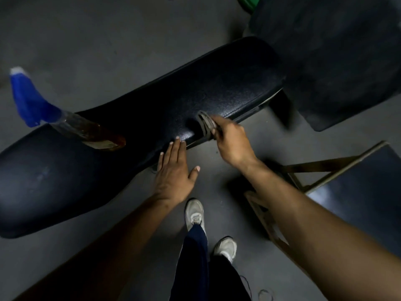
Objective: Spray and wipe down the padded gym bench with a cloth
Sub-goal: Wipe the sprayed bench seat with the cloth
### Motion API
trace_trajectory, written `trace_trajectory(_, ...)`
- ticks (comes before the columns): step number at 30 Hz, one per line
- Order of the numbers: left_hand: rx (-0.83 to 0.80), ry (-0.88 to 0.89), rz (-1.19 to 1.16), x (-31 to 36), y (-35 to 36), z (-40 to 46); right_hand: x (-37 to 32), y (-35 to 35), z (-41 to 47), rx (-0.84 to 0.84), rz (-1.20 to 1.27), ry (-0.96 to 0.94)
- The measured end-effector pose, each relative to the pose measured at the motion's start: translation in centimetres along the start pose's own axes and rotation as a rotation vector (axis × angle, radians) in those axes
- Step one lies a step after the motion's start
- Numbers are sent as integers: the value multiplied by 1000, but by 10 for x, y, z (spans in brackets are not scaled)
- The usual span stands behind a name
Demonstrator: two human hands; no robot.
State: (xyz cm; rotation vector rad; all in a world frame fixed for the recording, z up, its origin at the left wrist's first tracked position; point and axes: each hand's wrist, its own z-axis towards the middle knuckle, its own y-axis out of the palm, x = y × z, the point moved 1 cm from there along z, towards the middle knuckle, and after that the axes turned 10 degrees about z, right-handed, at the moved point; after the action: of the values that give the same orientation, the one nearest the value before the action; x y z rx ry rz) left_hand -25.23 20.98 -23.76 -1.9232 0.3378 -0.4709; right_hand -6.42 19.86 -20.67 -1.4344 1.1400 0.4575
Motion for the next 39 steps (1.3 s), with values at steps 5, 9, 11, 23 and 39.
trace_trajectory(5,37,33,25,-2,-12,43,-7,-17,61,63,-182,-68)
trace_trajectory(9,57,63,36,-3,-22,78,2,-12,91,-62,-335,-16)
trace_trajectory(11,48,68,46,-6,-22,92,11,-3,92,-157,-402,50)
trace_trajectory(23,-84,28,94,-27,-3,98,24,10,77,-189,-386,19)
trace_trajectory(39,27,-279,-91,-42,-27,-8,-84,31,48,-464,-205,-234)
